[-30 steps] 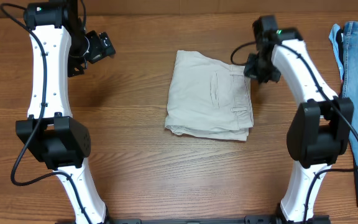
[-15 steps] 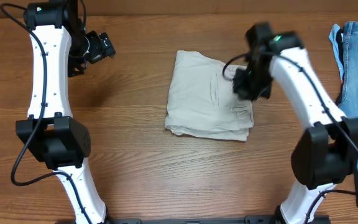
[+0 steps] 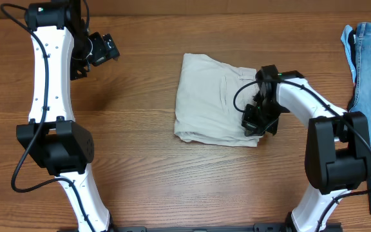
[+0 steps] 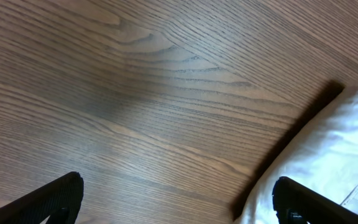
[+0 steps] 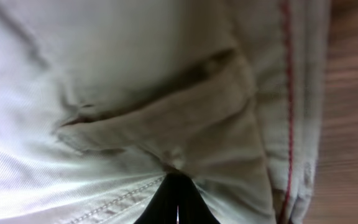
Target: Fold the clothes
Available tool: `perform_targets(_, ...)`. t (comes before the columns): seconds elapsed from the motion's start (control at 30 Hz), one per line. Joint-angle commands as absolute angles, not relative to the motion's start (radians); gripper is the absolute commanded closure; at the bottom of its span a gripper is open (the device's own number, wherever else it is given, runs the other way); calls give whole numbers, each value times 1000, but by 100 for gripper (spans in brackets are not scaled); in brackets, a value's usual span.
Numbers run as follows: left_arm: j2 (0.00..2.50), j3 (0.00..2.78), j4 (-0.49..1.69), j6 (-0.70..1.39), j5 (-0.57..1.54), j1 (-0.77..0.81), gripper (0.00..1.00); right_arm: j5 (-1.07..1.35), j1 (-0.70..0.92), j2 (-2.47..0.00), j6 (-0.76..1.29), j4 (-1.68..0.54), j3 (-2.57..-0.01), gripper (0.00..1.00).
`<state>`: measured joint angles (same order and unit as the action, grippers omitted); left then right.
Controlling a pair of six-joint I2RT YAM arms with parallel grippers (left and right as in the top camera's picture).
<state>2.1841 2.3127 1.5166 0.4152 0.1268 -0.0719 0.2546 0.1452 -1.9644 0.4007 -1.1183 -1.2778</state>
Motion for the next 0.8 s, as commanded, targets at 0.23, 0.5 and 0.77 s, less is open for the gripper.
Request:
perform_targets(0.23, 2171, 2325, 1517, 404, 120, -64, 0, 185, 119, -1819, 454, -1265, -1586, 86)
perform_targets(0.5, 2171, 2325, 1514, 404, 120, -64, 0, 457, 151, -1845, 389, -1089, -1550, 84)
perform_targets(0.77, 2171, 2325, 1513, 404, 120, -64, 0, 602, 289, -1951, 389, -917, -1393, 89)
